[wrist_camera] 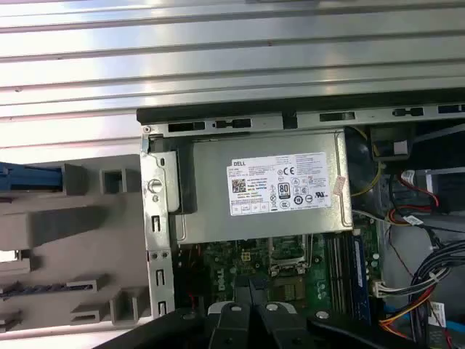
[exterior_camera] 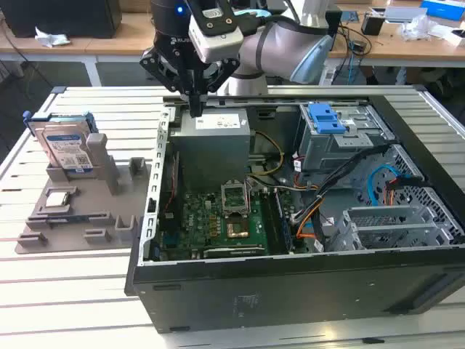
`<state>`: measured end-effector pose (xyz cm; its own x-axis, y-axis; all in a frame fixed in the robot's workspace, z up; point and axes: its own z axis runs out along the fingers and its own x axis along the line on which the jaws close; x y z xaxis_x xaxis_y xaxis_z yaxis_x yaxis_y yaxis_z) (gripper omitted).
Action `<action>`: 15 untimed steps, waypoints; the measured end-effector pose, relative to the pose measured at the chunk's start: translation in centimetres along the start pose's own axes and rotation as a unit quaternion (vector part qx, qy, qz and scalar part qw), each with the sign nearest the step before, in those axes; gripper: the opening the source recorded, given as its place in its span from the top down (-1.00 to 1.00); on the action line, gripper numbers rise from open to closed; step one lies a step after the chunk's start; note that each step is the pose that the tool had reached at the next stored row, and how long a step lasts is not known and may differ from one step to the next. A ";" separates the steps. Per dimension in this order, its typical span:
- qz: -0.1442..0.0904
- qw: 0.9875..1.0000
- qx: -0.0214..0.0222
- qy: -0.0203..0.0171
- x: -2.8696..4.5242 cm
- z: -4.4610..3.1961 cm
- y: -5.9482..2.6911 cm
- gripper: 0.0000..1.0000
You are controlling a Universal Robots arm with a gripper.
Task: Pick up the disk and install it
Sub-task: 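Reach for the disk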
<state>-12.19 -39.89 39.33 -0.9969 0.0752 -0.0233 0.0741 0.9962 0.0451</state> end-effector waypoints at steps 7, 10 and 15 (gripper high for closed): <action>0.000 1.000 0.000 0.000 2.87 -0.07 -0.21 0.79; 0.000 1.000 0.000 0.000 3.53 -0.09 -0.26 0.79; 0.000 1.000 0.000 0.000 4.87 -0.13 -0.36 0.79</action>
<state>-17.07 -39.88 39.33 -0.9969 0.0752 -0.0233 0.0741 0.9962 0.0450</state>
